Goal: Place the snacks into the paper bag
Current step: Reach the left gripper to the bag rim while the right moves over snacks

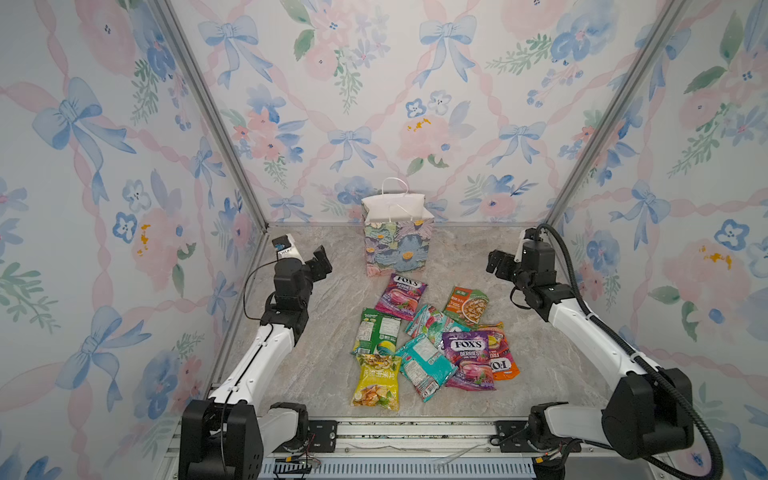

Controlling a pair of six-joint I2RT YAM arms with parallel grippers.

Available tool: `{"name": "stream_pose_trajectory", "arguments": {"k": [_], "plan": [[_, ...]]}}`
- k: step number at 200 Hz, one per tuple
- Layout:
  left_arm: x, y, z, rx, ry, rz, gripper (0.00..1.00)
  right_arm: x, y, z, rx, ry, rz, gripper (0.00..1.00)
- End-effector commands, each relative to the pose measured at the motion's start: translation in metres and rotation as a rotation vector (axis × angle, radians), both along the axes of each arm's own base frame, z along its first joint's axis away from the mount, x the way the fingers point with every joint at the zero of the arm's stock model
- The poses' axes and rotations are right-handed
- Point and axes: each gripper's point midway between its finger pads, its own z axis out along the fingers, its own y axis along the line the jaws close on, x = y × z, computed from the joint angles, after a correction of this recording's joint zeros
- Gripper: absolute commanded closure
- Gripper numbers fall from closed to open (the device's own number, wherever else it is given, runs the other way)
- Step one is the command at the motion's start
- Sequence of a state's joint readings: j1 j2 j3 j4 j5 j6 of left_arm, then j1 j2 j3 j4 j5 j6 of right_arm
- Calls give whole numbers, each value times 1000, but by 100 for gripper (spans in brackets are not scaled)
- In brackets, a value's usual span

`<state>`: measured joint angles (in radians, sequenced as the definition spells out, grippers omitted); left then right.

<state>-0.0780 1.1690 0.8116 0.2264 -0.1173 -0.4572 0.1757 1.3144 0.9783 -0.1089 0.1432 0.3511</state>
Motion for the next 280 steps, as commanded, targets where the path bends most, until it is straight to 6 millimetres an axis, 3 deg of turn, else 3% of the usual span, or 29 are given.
{"name": "stream_pose_trajectory", "arguments": {"k": [1, 37, 81, 116, 149, 215, 280], "plan": [[7, -25, 9, -33, 157, -169, 16, -7, 14, -8, -20, 84, 66, 4], [38, -58, 37, -50, 250, -355, 20, -4, 29, -9, -39, 116, 119, 4], [71, -77, 36, -39, 322, -407, 32, -11, 45, -17, -78, 173, 181, 4], [86, -111, 40, 52, 353, -458, 32, -18, 58, -23, -92, 196, 235, 4], [96, -129, 38, 59, 376, -495, 32, -22, 63, -31, -119, 224, 250, 3], [120, -146, 23, 131, 428, -495, 34, -23, 73, -31, -168, 232, 287, 3], [132, -150, 6, 155, 458, -469, 46, -27, 74, -25, -174, 211, 285, 3]]}}
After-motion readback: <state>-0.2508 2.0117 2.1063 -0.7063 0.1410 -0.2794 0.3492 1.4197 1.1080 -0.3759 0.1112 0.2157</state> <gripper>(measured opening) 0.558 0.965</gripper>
